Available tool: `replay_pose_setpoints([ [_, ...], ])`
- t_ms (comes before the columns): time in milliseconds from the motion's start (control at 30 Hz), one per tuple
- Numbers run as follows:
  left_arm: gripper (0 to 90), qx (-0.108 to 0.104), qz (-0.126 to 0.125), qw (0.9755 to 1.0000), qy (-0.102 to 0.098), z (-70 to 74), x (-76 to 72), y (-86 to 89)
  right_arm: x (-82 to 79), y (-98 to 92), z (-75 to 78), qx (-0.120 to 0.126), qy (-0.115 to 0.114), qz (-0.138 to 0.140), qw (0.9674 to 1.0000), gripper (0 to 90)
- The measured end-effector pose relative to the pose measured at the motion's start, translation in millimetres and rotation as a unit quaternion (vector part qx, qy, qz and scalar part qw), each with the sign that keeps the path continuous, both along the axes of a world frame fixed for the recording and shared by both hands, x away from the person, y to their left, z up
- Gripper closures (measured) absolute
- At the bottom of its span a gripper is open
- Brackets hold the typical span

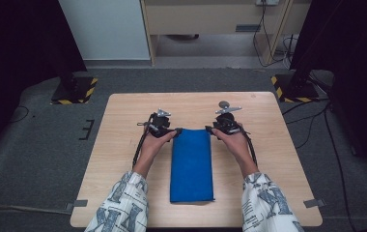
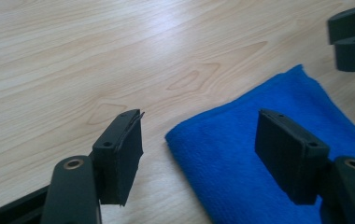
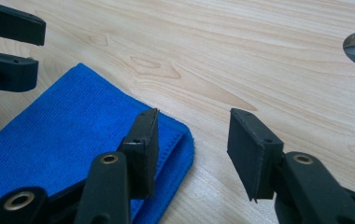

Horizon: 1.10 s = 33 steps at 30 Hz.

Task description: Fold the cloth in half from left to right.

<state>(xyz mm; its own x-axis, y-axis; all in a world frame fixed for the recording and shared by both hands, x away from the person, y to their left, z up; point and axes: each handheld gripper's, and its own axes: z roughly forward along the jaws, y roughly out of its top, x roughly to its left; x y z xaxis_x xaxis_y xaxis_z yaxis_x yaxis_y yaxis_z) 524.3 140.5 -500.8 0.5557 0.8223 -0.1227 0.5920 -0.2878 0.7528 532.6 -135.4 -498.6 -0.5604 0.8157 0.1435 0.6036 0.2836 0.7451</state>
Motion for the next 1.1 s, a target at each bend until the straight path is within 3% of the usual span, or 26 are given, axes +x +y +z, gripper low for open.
replay_pose_setpoints([
  [133,35.2,-0.002,0.001,1.0,-0.002,-4.8,4.5,1.1,3.8,-1.3,-2.6,0.004,-0.003,-0.002,1.0,56.2],
  [400,38.9,0.004,0.003,1.0,0.009,-21.2,11.2,-0.7,10.0,0.9,-15.9,0.019,0.018,-0.007,0.9996,56.1],
  [467,38.9,0.006,0.006,1.0,0.002,-20.3,11.4,0.3,10.4,3.1,-18.8,0.019,0.022,-0.007,0.9996,55.3],
  [600,40.0,0.009,0.006,0.9999,0.003,-21.6,12.4,2.6,10.8,8.7,-24.5,0.008,0.028,-0.005,0.9995,49.7],
  [767,42.2,0.022,0.006,0.9997,0.009,-26.2,13.9,2.6,10.6,17.0,-30.5,-0.011,0.031,-0.003,0.9995,49.5],
  [833,43.5,0.019,0.008,0.9997,0.013,-28.5,14.3,1.6,10.2,19.4,-30.4,-0.013,0.03,-0.004,0.9995,54.7],
  [933,45.7,0.026,-0.001,0.9996,0.009,-30.3,12.5,-3.2,9.0,22.5,-30.3,-0.02,0.028,0.006,0.9994,69.7],
  [1100,63.7,0.027,-0.019,0.9995,0.002,-30.8,5.3,-9.9,6.1,24.2,-29.7,-0.021,0.026,0.022,0.9992,84.7],
])
